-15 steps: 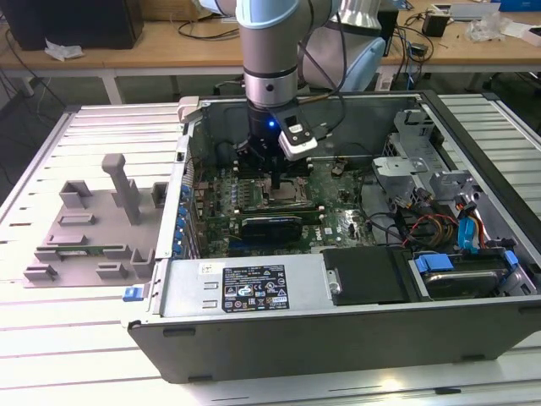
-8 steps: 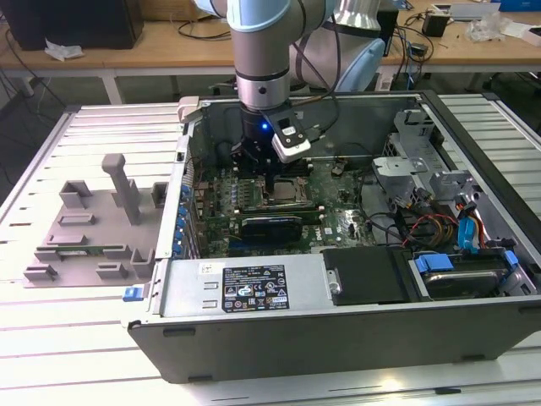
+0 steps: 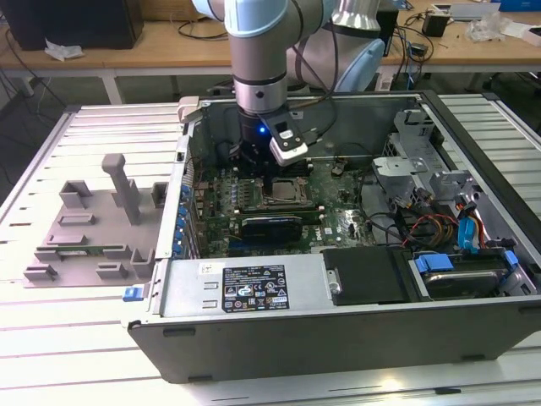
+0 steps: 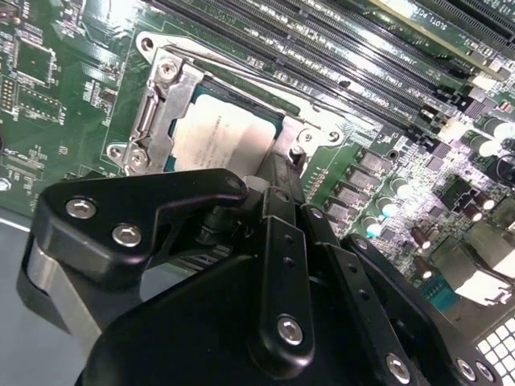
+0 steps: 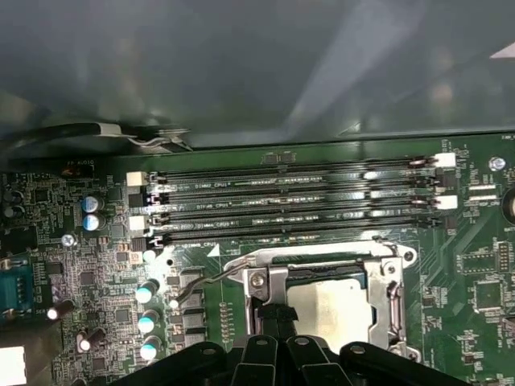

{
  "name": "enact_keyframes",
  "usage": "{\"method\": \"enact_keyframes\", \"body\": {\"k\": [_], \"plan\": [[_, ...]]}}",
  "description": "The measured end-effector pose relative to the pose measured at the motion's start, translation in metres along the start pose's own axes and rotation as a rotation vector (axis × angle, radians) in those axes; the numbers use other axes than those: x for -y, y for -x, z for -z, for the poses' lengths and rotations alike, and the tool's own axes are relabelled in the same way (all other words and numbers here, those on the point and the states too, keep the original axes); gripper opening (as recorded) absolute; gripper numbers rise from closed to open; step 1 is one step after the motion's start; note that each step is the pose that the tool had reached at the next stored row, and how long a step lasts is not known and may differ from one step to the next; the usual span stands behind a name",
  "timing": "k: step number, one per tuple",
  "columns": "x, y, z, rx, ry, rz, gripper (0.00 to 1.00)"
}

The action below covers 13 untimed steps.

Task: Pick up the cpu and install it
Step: 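Close the cpu cover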

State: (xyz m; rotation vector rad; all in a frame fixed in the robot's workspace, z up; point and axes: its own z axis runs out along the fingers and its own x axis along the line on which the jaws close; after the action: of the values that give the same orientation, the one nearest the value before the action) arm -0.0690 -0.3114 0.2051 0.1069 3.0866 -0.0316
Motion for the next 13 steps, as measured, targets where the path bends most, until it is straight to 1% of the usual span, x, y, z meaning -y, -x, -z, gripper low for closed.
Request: {"method": "enact_keyframes", "body": {"k": [7, 13], "plan": [[0.0001, -0.0016, -0.0005, 0.0000, 0.0003, 0.006, 0.11], [-0.0003, 0.0018, -0.0010, 0.0002, 0.0007, 0.015, 0.11]]}}
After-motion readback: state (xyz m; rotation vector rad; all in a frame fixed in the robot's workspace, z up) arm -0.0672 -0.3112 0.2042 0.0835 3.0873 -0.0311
